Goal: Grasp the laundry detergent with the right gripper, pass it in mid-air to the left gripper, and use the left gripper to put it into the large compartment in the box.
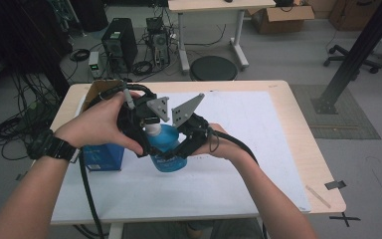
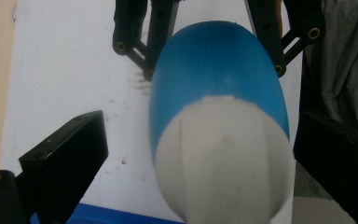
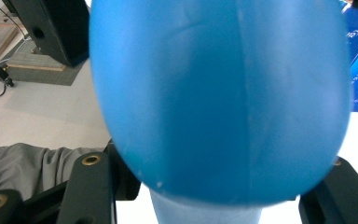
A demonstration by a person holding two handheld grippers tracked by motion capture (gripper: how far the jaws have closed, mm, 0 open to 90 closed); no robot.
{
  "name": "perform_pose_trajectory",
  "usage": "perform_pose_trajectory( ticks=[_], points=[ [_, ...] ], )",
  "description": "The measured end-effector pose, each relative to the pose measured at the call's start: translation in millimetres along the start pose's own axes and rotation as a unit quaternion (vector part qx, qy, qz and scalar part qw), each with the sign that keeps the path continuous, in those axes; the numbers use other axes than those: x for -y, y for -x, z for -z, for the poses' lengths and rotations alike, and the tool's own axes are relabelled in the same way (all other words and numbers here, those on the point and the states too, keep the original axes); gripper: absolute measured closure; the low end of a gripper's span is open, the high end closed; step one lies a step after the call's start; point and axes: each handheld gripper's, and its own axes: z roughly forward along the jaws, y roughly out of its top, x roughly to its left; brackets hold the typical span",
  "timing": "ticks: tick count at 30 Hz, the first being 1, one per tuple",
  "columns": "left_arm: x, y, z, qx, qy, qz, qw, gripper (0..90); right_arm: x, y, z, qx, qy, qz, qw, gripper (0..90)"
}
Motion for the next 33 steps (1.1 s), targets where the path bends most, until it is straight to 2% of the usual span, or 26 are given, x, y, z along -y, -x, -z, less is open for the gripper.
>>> perform_pose_trajectory(
  ticks=[10, 14, 33],
  points=[
    [-5.6, -1.1, -5.8, 0.012, -0.016, -0.005, 0.9998, 11.3, -2.0, -1.7, -0.3, -0.002, 0.002, 0.003, 1.0, 42.1],
    [-6.3, -1.0, -5.8, 0.016, -0.015, -0.004, 0.9997, 16.2, -1.2, -1.1, 0.1, 0.0, 0.001, 0.003, 1.0, 42.1],
    [-6.9, -1.2, -5.3, 0.024, -0.016, 0.003, 0.9996, 29.1, -0.4, -1.8, 0.8, 0.001, 0.003, 0.007, 1.0, 42.1]
  ],
)
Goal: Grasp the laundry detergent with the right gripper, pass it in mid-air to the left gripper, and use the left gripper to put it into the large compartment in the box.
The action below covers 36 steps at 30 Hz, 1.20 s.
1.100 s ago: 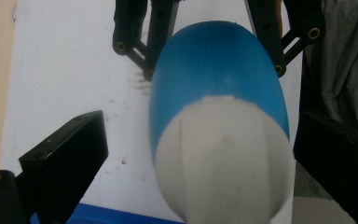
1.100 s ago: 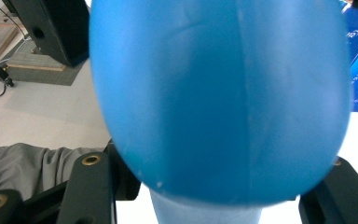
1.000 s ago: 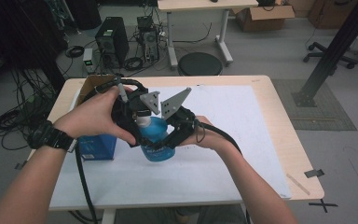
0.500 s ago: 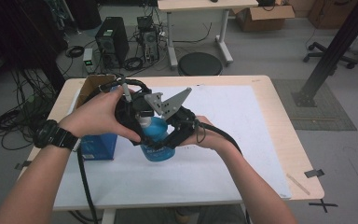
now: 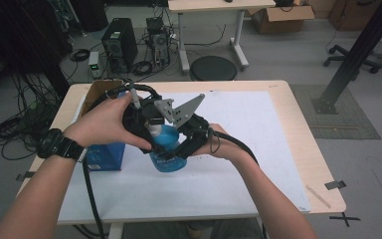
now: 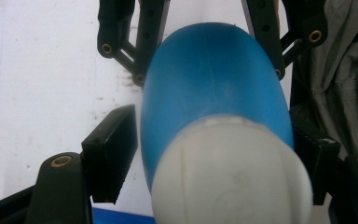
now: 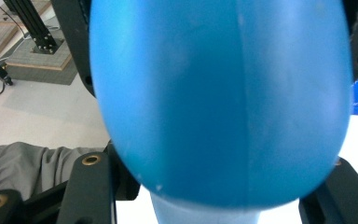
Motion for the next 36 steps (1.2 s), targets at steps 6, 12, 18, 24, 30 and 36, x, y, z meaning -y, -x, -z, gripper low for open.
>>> perform_pose_trajectory(
  ticks=[6, 12, 18, 24, 30, 36],
  points=[
    [-0.5, 0.4, -0.1, 0.002, -0.004, -0.002, 1.0, 31.4, 0.9, -0.1, -0.5, 0.0, -0.004, -0.001, 1.0, 42.1],
    [-1.9, 0.1, -0.1, 0.002, -0.009, 0.002, 1.0, 33.6, 1.9, 0.0, -0.4, 0.002, -0.006, -0.001, 1.0, 42.1],
    [-2.7, 0.0, -0.3, 0.004, -0.012, 0.003, 0.9999, 36.3, 2.1, 0.5, 0.0, 0.003, -0.009, -0.004, 1.0, 42.1],
    [-4.1, -0.4, -1.3, 0.005, -0.023, 0.006, 0.9997, 37.2, 3.0, 1.4, -1.0, 0.004, -0.016, -0.006, 0.9998, 42.1],
    [-4.7, -1.8, -1.4, 0.006, -0.024, 0.014, 0.9996, 37.8, 3.7, 2.8, -1.7, 0.0, -0.017, -0.009, 0.9998, 42.0],
    [-8.5, -3.7, 2.1, 0.007, -0.018, 0.032, 0.9993, 37.9, 2.0, 6.1, 0.7, -0.012, -0.014, -0.019, 0.9996, 39.5]
  ],
)
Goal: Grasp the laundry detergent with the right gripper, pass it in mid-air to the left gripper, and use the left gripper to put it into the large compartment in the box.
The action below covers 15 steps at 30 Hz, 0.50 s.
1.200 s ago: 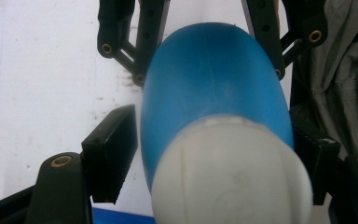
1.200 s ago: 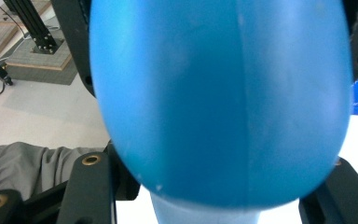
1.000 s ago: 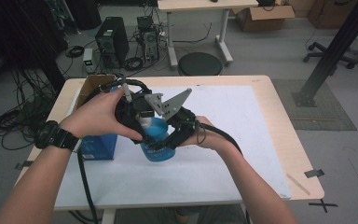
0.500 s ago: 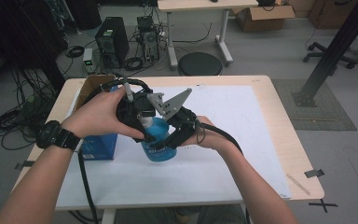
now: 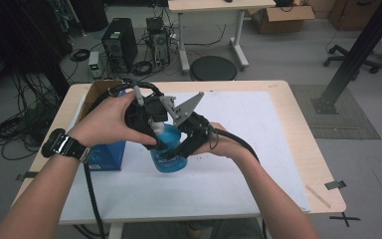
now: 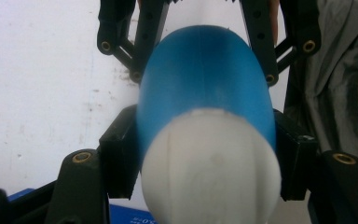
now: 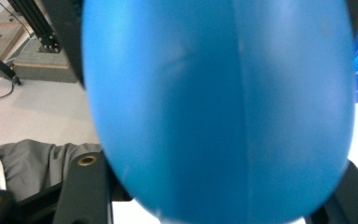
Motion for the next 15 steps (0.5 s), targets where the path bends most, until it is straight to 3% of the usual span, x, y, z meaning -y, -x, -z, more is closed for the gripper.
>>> perform_pose_trajectory(
  ticks=[1, 2, 3, 4, 5, 6, 8, 9, 10, 11, 12, 13, 14, 15],
  points=[
    [-1.5, -1.7, 4.4, -0.007, 0.001, 0.014, 0.9999, 37.9, -0.4, 0.8, 2.1, 0.014, 0.002, -0.005, 0.9999, 25.8],
    [-1.5, -1.7, 4.4, -0.007, 0.001, 0.014, 0.9999, 37.9, -0.4, 0.8, 2.1, 0.014, 0.002, -0.005, 0.9999, 25.8],
    [-1.6, -5.0, 10.6, -0.014, -0.004, 0.033, 0.9994, 38.0, 1.6, 2.9, 3.1, 0.018, -0.012, -0.018, 0.9996, 15.4],
    [-1.6, -5.0, 10.6, -0.014, -0.004, 0.033, 0.9994, 38.0, 1.6, 2.9, 3.1, 0.018, -0.012, -0.018, 0.9996, 15.4],
    [-0.8, -9.2, 17.8, -0.023, -0.007, 0.054, 0.9983, 38.0, 5.4, 4.3, 7.0, 0.039, -0.025, -0.019, 0.9988, 10.5],
    [-0.8, -9.2, 17.8, -0.023, -0.007, 0.054, 0.9983, 38.0, 5.4, 4.3, 7.0, 0.039, -0.025, -0.019, 0.9988, 10.5],
    [0.6, -14.1, 25.7, -0.03, -0.015, 0.083, 0.996, 38.0, 10.6, 7.2, 14.2, 0.047, -0.034, -0.031, 0.9978, 8.8],
    [2.3, -19.4, 33.7, -0.042, -0.023, 0.113, 0.9924, 37.9, 17.1, 9.1, 24.1, 0.07, -0.06, -0.035, 0.9952, 8.6],
    [2.3, -19.4, 33.7, -0.042, -0.023, 0.113, 0.9924, 38.0, 17.1, 9.1, 24.1, 0.07, -0.06, -0.035, 0.9952, 8.6],
    [3.5, -23.0, 39.1, -0.053, -0.025, 0.135, 0.9891, 38.0, 24.5, 10.8, 33.7, 0.084, -0.085, -0.047, 0.9917, 7.7],
    [4.4, -25.1, 42.3, -0.06, -0.026, 0.152, 0.9862, 38.0, 24.5, 10.8, 33.7, 0.084, -0.085, -0.047, 0.9917, 7.7],
    [5.8, -28.6, 47.0, -0.073, -0.026, 0.176, 0.9814, 38.0, 27.6, 11.3, 37.6, 0.091, -0.096, -0.051, 0.9899, 7.6],
    [7.7, -32.0, 51.9, -0.083, -0.027, 0.201, 0.9756, 38.0, 32.2, 11.7, 43.0, 0.101, -0.112, -0.056, 0.987, 7.6],
    [11.1, -37.5, 59.8, -0.099, -0.029, 0.242, 0.9647, 38.0, 37.2, 12.1, 48.6, 0.109, -0.131, -0.063, 0.9834, 7.6]
  ],
)
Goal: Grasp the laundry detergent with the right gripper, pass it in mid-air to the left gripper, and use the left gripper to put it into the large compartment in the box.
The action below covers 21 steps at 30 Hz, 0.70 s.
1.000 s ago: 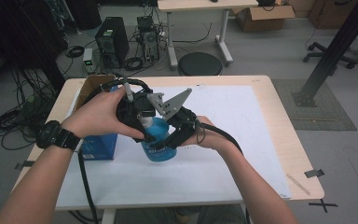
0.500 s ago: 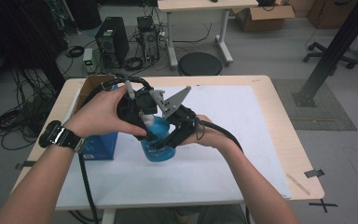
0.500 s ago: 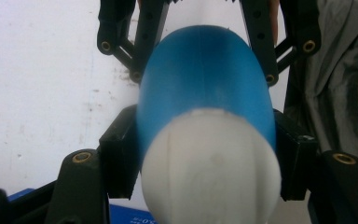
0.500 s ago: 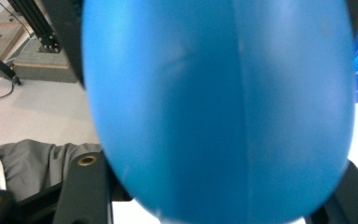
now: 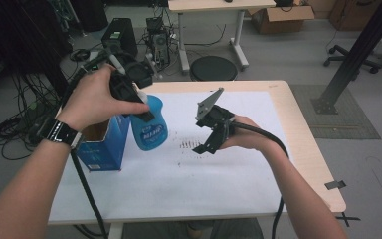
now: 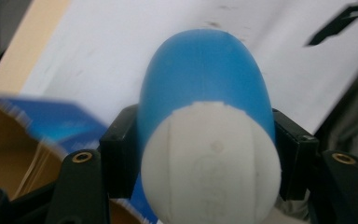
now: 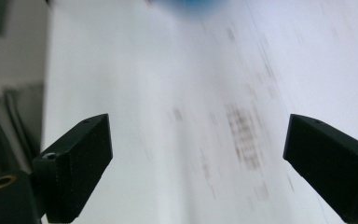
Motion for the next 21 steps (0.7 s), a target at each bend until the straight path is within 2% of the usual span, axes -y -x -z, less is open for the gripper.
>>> perform_pose_trajectory(
  ticks=[1, 2, 3, 4, 5, 6, 7, 9, 10, 11, 12, 13, 14, 18, 19, 20, 21],
  points=[
    [0.5, -4.0, 3.2, -0.007, -0.002, 0.022, 0.9997, 38.0, 10.0, 3.6, 5.7, 0.015, -0.025, -0.008, 0.9996, 7.6],
    [1.1, -7.9, 6.3, -0.015, -0.001, 0.043, 0.999, 38.0, 15.3, 5.4, 8.9, 0.023, -0.036, -0.012, 0.999, 7.6],
    [2.3, -12.9, 10.4, -0.025, 0.001, 0.067, 0.9974, 38.0, 29.4, 9.4, 16.9, 0.038, -0.062, -0.023, 0.9971, 7.6],
    [5.3, -23.2, 17.5, -0.034, 0.003, 0.118, 0.9925, 38.0, 38.2, 12.0, 21.6, 0.045, -0.074, -0.03, 0.9958, 7.6],
    [8.0, -30.3, 22.8, -0.039, 0.004, 0.156, 0.9869, 38.0, 44.9, 14.0, 25.3, 0.052, -0.084, -0.033, 0.9945, 7.6],
    [8.0, -30.3, 22.8, -0.039, 0.004, 0.156, 0.9869, 38.0, 44.9, 14.0, 25.3, 0.052, -0.084, -0.033, 0.9945, 7.6],
    [10.3, -35.4, 26.8, -0.043, 0.004, 0.185, 0.9819, 38.0, 56.0, 16.9, 31.4, 0.063, -0.102, -0.037, 0.9921, 7.4],
    [15.5, -45.8, 34.1, -0.049, 0.002, 0.227, 0.9727, 38.0, 73.3, 20.6, 42.0, 0.081, -0.126, -0.046, 0.9877, 7.3],
    [19.7, -52.9, 39.2, -0.055, 0.005, 0.253, 0.966, 38.0, 81.7, 22.3, 47.6, 0.086, -0.135, -0.053, 0.9858, 7.3],
    [21.0, -55.1, 40.7, -0.056, 0.005, 0.26, 0.964, 38.0, 97.7, 25.4, 58.5, 0.095, -0.15, -0.064, 0.982, 7.4],
    [23.6, -59.4, 43.8, -0.058, 0.003, 0.275, 0.9598, 38.0, 105.4, 26.9, 63.7, 0.1, -0.157, -0.071, 0.9801, 7.4],
    [26.4, -63.5, 46.5, -0.061, 0.006, 0.289, 0.9555, 38.0, 105.4, 26.9, 63.7, 0.1, -0.157, -0.071, 0.9801, 7.4],
    [29.0, -67.5, 49.3, -0.062, 0.004, 0.297, 0.9529, 38.0, 112.5, 28.4, 68.6, 0.104, -0.162, -0.077, 0.9783, 7.4],
    [39.2, -80.6, 55.7, -0.072, 0.011, 0.336, 0.9391, 38.0, 135.8, 31.4, 87.0, 0.121, -0.186, -0.096, 0.9704, 7.4],
    [41.4, -83.4, 56.5, -0.075, 0.01, 0.344, 0.936, 38.0, 140.3, 31.4, 91.0, 0.124, -0.19, -0.103, 0.9684, 7.4],
    [43.4, -86.0, 56.6, -0.079, 0.008, 0.349, 0.9338, 38.0, 148.0, 31.4, 97.9, 0.129, -0.195, -0.109, 0.9662, 7.4],
    [44.9, -87.9, 56.5, -0.082, 0.008, 0.353, 0.932, 38.0, 150.4, 31.2, 100.2, 0.131, -0.196, -0.112, 0.9655, 7.4]
  ],
)
